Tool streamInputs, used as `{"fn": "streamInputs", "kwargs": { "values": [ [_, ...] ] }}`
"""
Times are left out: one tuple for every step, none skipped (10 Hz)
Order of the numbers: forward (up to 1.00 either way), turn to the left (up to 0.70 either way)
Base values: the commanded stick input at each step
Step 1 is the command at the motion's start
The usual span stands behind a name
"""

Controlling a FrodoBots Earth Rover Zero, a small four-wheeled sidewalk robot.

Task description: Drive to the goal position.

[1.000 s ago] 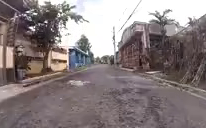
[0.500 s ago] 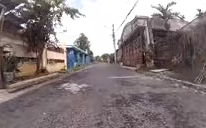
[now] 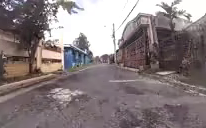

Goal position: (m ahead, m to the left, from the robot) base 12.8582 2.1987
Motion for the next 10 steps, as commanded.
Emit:
{"fn": "streamInputs", "kwargs": {
  "values": [
    [1.00, 0.00],
    [1.00, 0.00],
    [1.00, 0.00],
    [1.00, 0.00],
    [1.00, 0.02],
    [1.00, 0.05],
    [1.00, 0.24],
    [1.00, 0.38],
    [1.00, 0.18],
    [1.00, 0.01]
  ]
}}
